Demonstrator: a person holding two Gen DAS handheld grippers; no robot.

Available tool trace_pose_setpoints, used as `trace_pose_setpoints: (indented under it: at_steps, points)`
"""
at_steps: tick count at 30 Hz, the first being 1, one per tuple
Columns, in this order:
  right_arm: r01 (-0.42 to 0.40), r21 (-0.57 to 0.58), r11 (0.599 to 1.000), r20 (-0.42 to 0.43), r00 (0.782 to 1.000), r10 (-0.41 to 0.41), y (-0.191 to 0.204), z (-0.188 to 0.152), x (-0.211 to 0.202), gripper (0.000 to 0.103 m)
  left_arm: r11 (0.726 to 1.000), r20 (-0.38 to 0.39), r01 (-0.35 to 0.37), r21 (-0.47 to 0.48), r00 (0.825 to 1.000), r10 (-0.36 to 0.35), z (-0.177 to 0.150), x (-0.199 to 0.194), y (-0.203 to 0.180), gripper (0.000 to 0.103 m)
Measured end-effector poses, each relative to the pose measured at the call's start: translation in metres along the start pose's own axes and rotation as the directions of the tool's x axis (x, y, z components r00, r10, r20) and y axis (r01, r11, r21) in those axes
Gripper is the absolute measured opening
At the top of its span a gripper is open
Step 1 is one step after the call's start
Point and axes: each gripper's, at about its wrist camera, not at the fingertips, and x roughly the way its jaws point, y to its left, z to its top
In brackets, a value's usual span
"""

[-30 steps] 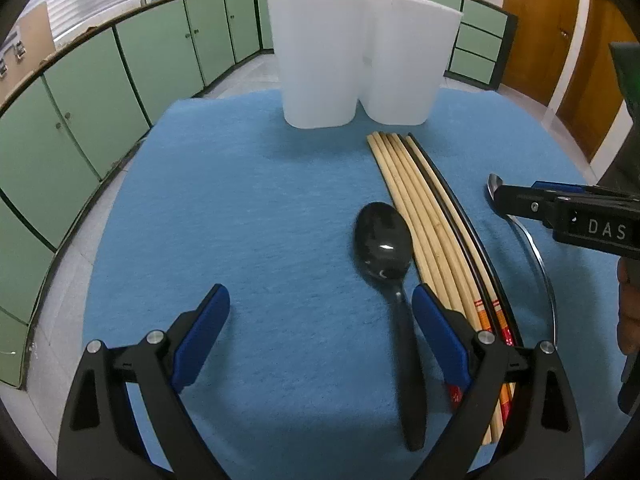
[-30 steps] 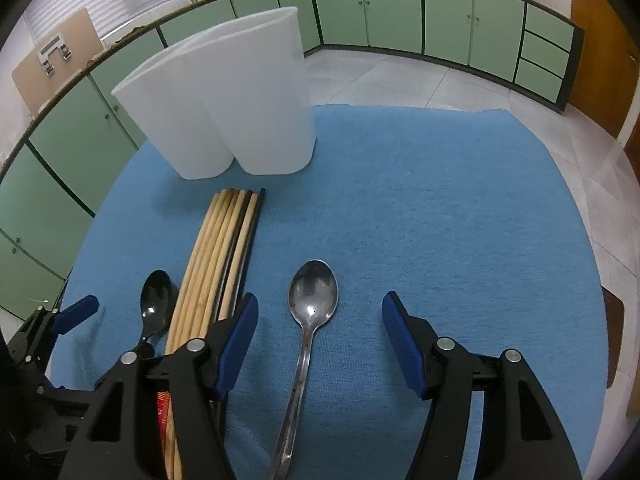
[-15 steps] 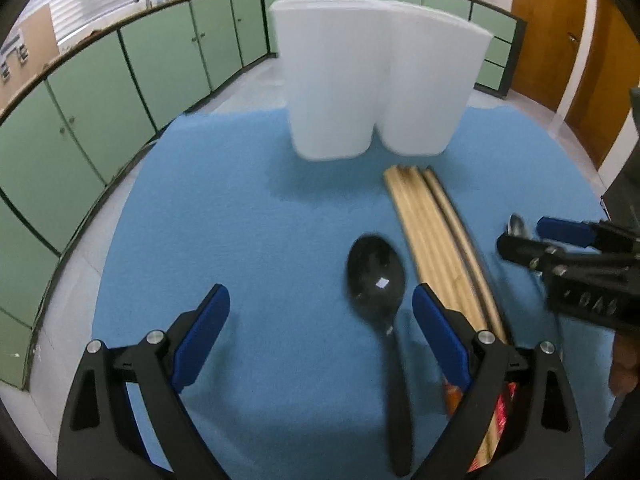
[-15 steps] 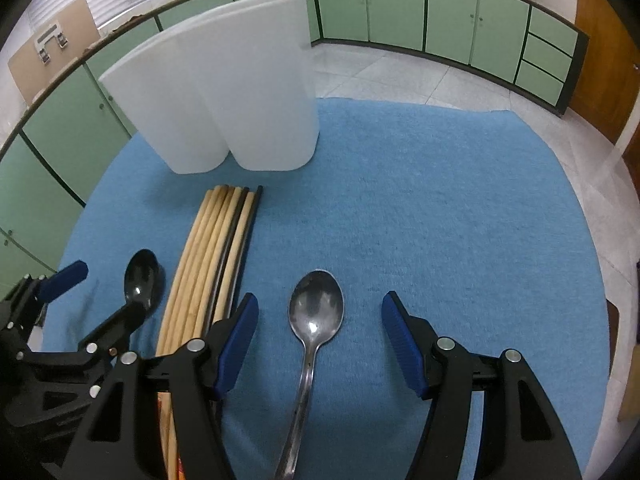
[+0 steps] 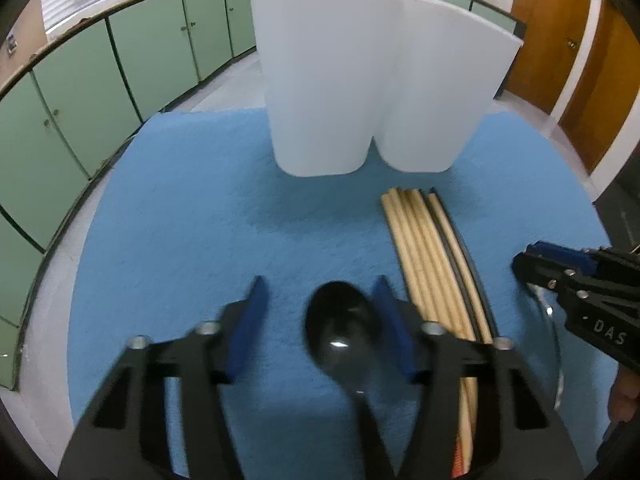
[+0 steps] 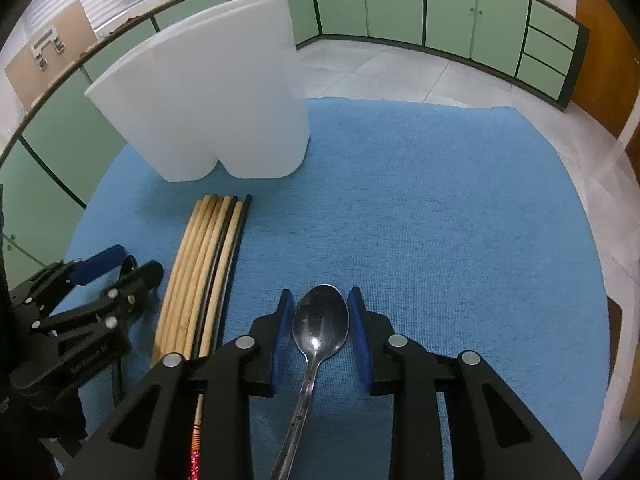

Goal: Organize utensils
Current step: 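Lower the left tool to the black spoon and close on its handle, then carry the black spoon with the left tool and drop it into the caddy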

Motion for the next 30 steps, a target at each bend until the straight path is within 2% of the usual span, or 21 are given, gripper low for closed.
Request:
trace_pose_setpoints:
  at_steps: [1, 4, 9, 14, 18, 19, 23, 30]
  points:
    - [-0.003, 0.001, 1.0, -0.001, 1.0, 0.003, -0.002, 0.001, 0.0, 0.028, 1.0, 0.004, 0.025, -0.008, 1.0, -0.025, 0.001, -0.001, 0.0, 0.034]
    - [-0.024, -0.003, 1.0, 0.013, 1.0, 0.024, -0.002, 0.0, -0.006, 0.028, 0.998, 0.02, 0.059, -0.019, 0.998, -0.058, -0.002, -0.004, 0.003, 0.033]
    - [-0.073, -0.031, 0.997, 0.098, 0.992, 0.076, -0.007, -0.006, -0.022, 0.028, 0.996, 0.126, 0.085, -0.003, 0.989, -0.084, -0.011, -0.029, 0.004, 0.033]
    - [-0.106, -0.046, 0.993, 0.209, 0.971, 0.113, -0.008, -0.012, -0.044, 0.028, 0.998, 0.278, 0.064, 0.007, 0.958, -0.063, -0.03, -0.066, -0.011, 0.033]
    - [-0.098, -0.087, 0.991, 0.271, 0.955, 0.118, -0.009, -0.005, -0.059, 0.027, 0.999, 0.368, 0.042, 0.035, 0.928, -0.052, -0.02, -0.08, -0.003, 0.033]
    - [-0.11, -0.091, 0.99, 0.288, 0.949, 0.131, -0.009, -0.003, -0.064, 0.027, 0.998, 0.382, 0.043, 0.036, 0.922, -0.053, -0.016, -0.079, 0.009, 0.033]
    - [-0.132, -0.115, 0.985, 0.352, 0.921, 0.164, -0.006, 0.003, -0.083, 0.027, 0.998, 0.435, 0.055, 0.026, 0.898, -0.061, -0.011, -0.097, 0.012, 0.033]
    - [-0.154, -0.132, 0.979, 0.424, 0.884, 0.196, -0.002, 0.02, -0.107, 0.027, 0.997, 0.485, 0.051, 0.05, 0.872, -0.068, -0.008, -0.116, 0.009, 0.033]
